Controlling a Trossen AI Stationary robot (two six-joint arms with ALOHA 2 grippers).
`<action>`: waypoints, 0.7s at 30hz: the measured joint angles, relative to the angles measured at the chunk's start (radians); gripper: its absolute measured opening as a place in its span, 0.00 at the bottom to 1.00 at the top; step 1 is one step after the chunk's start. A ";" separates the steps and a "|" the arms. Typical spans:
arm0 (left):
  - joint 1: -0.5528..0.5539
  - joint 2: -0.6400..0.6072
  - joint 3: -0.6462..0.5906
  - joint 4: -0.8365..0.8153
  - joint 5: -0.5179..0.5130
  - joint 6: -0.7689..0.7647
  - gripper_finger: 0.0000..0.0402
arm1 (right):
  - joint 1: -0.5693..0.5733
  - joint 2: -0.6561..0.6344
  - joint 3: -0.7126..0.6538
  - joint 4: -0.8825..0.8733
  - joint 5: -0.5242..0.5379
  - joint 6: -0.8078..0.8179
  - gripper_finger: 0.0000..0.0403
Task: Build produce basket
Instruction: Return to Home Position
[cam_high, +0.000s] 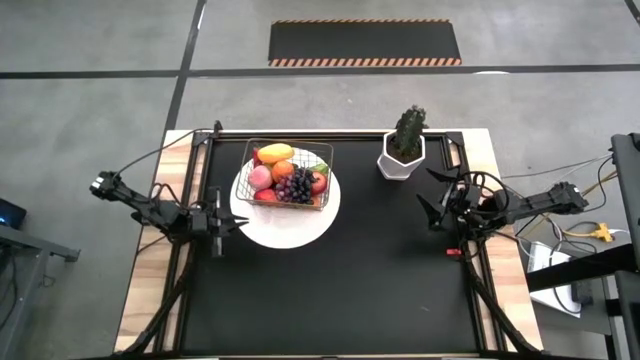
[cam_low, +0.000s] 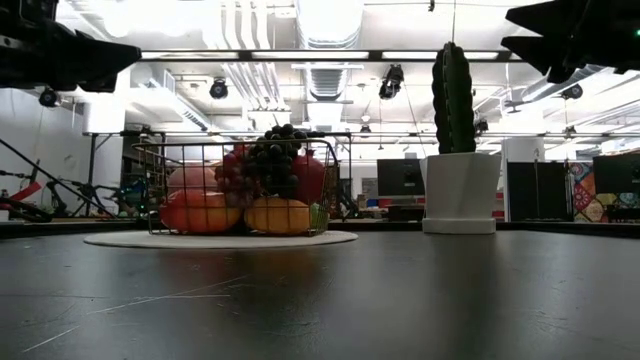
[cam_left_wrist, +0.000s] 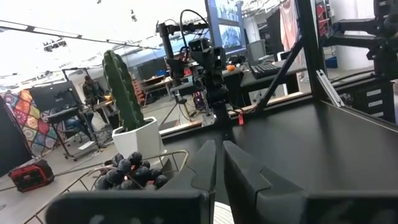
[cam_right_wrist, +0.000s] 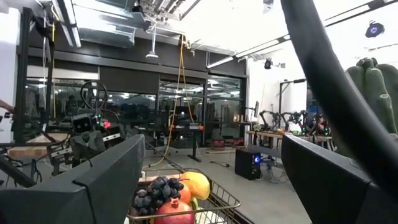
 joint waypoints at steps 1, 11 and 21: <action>0.000 0.002 0.000 0.000 0.000 0.000 0.03 | 0.000 0.000 0.000 0.000 0.000 0.000 0.89; 0.000 0.031 0.000 0.000 0.000 0.000 0.03 | 0.000 0.000 0.000 0.000 0.000 0.000 0.89; 0.000 0.059 0.000 0.000 0.000 0.000 0.03 | 0.000 0.000 0.000 0.000 -0.001 0.000 0.89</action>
